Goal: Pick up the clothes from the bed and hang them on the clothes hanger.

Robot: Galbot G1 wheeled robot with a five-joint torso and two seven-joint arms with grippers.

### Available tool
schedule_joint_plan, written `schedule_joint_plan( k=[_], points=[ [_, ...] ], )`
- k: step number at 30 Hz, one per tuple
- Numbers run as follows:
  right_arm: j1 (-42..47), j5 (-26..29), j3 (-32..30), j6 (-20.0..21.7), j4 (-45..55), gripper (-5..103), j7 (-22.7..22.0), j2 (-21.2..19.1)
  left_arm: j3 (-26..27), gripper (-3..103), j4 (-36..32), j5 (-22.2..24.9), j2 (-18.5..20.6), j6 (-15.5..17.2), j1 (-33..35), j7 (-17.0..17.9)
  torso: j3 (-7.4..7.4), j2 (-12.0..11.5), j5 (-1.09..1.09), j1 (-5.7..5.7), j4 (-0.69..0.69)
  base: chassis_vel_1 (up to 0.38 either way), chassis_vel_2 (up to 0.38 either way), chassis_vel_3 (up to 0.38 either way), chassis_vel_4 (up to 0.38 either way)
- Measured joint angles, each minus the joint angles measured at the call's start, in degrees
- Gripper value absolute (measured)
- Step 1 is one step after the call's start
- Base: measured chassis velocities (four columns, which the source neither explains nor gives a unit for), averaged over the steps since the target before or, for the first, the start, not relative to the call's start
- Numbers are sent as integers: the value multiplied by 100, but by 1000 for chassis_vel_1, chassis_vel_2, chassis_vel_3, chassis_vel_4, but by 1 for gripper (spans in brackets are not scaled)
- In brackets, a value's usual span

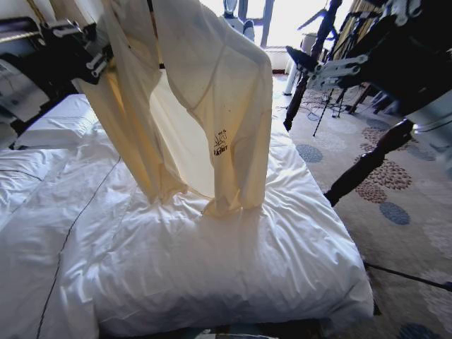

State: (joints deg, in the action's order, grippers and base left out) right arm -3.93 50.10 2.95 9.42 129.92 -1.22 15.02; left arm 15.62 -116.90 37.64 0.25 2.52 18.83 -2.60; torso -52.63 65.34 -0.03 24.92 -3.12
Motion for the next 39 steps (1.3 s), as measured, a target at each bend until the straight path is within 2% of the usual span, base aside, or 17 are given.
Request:
schedule_joint_plan(
  k=[3,9,12,15,16,18,21,22,28,31,32,34,35,36,37,39],
  points=[
    [-28,-173,304,94,-102,100,4,236,-71,21,-1,-153,-82,0,14,-5,1,0,0,-1,0,0,0,0,0],
    [48,-52,718,91,-141,100,-138,633,-111,21,39,-264,-227,48,126,-1,0,0,0,0,0,0,0,0,0],
    [111,15,833,-37,-278,100,-201,854,-113,21,85,-282,-280,66,152,3,0,0,0,0,0,0,0,0,0],
    [122,-32,1068,-212,-535,100,-381,1344,-122,21,139,-317,-374,93,173,11,0,0,0,-1,1,0,0,0,0],
    [122,-32,1068,-212,-535,100,-381,1344,-122,21,139,-317,-374,93,173,11,0,0,0,-1,1,0,0,0,0],
    [75,-250,1253,-223,-731,100,-432,1670,-134,21,147,-351,-406,107,218,13,0,0,-1,0,1,0,0,0,0],
    [15,-466,1353,-235,-889,100,-438,1869,-143,21,148,-371,-427,119,236,13,0,0,-2,0,1,0,0,0,0],
    [-68,-707,1440,-258,-1059,100,-432,2073,-158,21,151,-385,-444,130,243,13,0,0,-1,0,1,0,0,0,0],
    [-272,-1281,1698,-267,-1438,102,-346,2547,-187,21,197,-448,-478,134,288,6,1,0,-2,0,0,0,0,0,0],
    [-442,-1695,1888,-209,-1681,91,-310,2948,-189,21,203,-522,-489,127,368,-9,0,0,-2,0,1,0,0,0,0],
    [-442,-1695,1888,-209,-1681,91,-310,2948,-189,21,203,-522,-489,127,368,-9,0,0,-2,0,1,0,0,0,0],
    [-580,-2056,1993,-130,-1819,88,-288,3221,-189,21,201,-574,-507,117,420,-19,0,0,-1,0,1,0,0,0,0],
    [-648,-2204,2044,-72,-1853,91,-268,3316,-190,21,201,-597,-520,114,438,-20,0,0,-1,0,1,0,0,0,0],
    [-648,-2204,2044,-72,-1853,91,-268,3316,-190,21,201,-597,-520,114,438,-20,0,0,-1,0,1,0,0,0,0],
    [-695,-2310,2076,3,-1859,86,-243,3365,-191,21,201,-621,-530,112,450,-22,0,0,-2,0,2,0,0,0,0],
    [-724,-2415,2097,76,-1854,86,-206,3378,-191,21,204,-649,-542,106,459,-26,1,0,-2,0,2,0,0,0,0]
  ],
)
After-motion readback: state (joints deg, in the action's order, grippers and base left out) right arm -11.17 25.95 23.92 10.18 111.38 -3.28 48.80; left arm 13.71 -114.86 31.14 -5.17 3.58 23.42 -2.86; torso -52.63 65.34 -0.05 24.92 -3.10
